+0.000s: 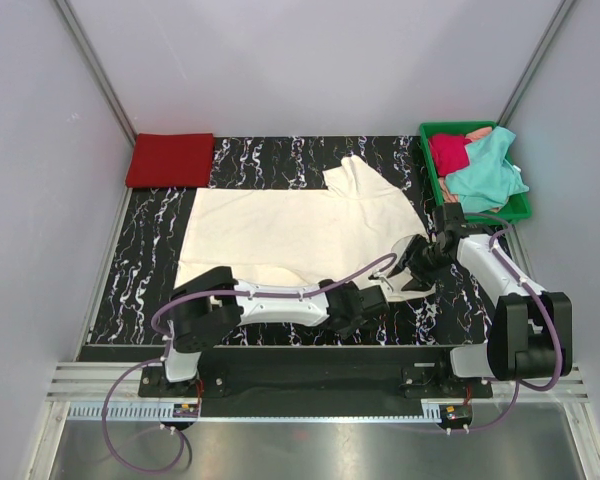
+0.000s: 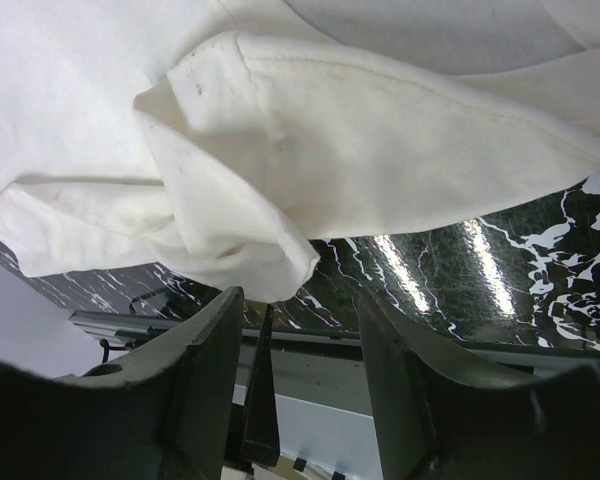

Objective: Fold and stack the t-shirts
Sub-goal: Fold the tshirt

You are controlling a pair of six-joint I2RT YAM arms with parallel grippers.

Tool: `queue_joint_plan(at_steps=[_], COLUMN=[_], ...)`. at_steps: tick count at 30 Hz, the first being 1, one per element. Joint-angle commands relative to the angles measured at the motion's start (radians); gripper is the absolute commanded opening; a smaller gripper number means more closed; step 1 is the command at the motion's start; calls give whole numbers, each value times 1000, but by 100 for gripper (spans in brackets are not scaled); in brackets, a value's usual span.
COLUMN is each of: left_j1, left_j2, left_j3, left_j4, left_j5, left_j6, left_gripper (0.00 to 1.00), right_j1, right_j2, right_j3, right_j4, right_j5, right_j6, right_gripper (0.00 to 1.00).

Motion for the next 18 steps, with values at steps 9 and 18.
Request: queue_joint_plan(at_steps=[9,18], left_j1=[-2,-3], left_j2=[70,64], left_j3=[22,30], left_j4=[47,44], left_j5=[36,32], left_j6=[29,38], left_gripper=[31,12], right_j1=[-9,-11], right_j2=[56,133], right_j3=[15,18], right_j4=[49,87], right_j5=[-9,-61], right_j6=[-31,-90], right_gripper=[47,43])
